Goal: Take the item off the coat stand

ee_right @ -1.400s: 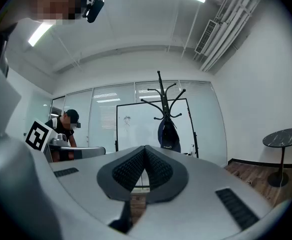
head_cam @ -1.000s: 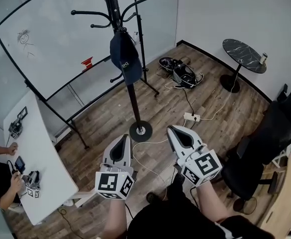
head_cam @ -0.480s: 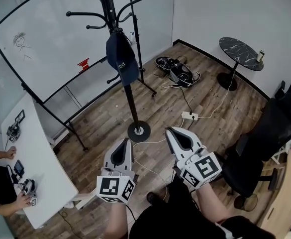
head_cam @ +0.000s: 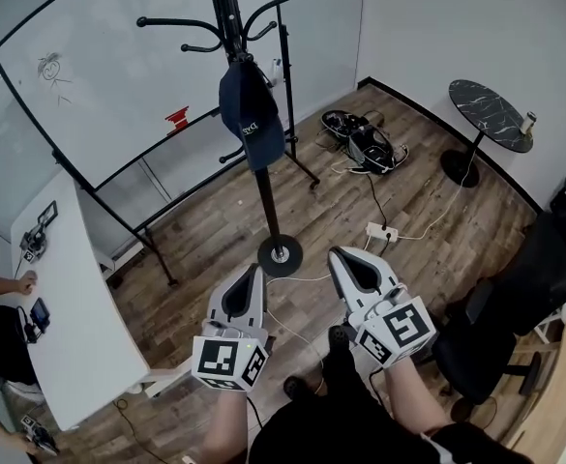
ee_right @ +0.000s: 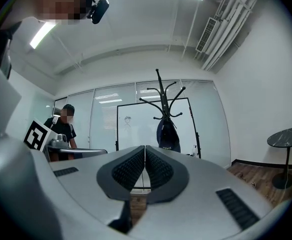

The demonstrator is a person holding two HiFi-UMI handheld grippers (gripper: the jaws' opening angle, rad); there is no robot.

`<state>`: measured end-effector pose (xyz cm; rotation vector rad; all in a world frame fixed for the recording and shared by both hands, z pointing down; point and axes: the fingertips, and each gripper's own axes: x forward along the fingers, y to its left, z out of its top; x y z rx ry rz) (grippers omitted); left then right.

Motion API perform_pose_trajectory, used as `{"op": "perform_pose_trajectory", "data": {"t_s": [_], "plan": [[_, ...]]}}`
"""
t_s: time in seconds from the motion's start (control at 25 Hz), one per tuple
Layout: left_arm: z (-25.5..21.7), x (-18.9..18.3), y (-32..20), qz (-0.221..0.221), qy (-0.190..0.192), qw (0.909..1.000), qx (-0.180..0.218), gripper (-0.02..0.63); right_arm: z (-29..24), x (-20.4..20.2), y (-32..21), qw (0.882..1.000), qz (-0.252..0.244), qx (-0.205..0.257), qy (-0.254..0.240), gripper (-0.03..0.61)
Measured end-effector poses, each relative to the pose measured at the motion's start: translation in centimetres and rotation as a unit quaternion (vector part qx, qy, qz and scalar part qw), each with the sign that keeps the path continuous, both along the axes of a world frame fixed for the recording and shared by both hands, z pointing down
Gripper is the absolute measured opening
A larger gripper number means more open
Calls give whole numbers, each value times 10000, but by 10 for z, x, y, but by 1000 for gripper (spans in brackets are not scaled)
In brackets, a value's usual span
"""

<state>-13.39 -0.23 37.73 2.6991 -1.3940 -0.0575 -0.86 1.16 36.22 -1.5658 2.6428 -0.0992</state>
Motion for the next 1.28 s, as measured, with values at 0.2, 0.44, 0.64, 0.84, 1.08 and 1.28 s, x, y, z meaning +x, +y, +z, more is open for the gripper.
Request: {"op": "perform_pose_trajectory", "data": {"t_s": [0.2, 0.44, 0.64, 0.84, 1.08, 1.28], "plan": [[-3, 15, -30, -227, -78, 9997, -40, 14, -2, 13, -34, 9996, -258, -17, 68, 31], [-6, 41, -62, -486, -148, 9987, -13, 14, -4, 38, -72, 9986, -531, -6, -29, 32], [-5, 62, -85, -718, -190, 9972, -8, 14, 0, 60, -99, 9969, -782, -28, -120, 32], [-2, 82, -105, -1005, -197, 9947, -46, 15, 2, 76, -121, 9943, -1063, -9, -65, 31], [4, 98, -121, -1297, -277, 9911, -108, 17, 7, 92, -145, 9908, -1352, -46, -100, 32], [12, 95, -123, -1516, -392, 9875, -181, 17, 17, 91, -152, 9882, -1517, -178, -119, 32]]}}
